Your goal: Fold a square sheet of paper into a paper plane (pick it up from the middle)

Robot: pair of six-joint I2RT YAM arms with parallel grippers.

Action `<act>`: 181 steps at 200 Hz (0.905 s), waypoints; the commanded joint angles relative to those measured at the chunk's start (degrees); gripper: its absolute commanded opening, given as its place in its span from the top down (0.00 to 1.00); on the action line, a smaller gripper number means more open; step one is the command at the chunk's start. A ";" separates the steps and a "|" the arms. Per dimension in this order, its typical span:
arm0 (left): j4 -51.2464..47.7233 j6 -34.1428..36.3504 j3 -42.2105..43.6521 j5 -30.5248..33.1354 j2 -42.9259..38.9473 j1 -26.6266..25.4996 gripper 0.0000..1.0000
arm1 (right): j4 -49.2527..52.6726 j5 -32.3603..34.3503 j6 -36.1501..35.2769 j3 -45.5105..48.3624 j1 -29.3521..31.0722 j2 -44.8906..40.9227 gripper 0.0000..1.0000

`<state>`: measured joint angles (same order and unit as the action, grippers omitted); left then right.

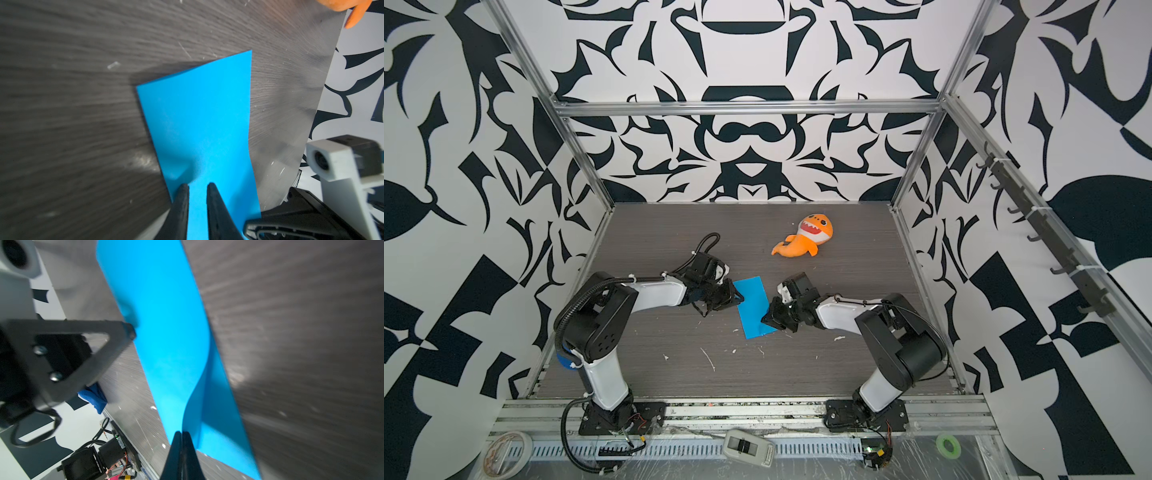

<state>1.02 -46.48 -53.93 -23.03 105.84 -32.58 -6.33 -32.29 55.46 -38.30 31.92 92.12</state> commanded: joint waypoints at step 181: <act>-2.18 -3.16 2.59 3.25 2.15 0.02 0.81 | -19.86 3.28 5.96 -0.63 2.53 8.31 0.93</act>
<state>2.35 -49.21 -53.32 -22.96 105.89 -32.58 -23.75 -30.02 61.19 -39.22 34.24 100.38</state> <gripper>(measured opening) 0.193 0.064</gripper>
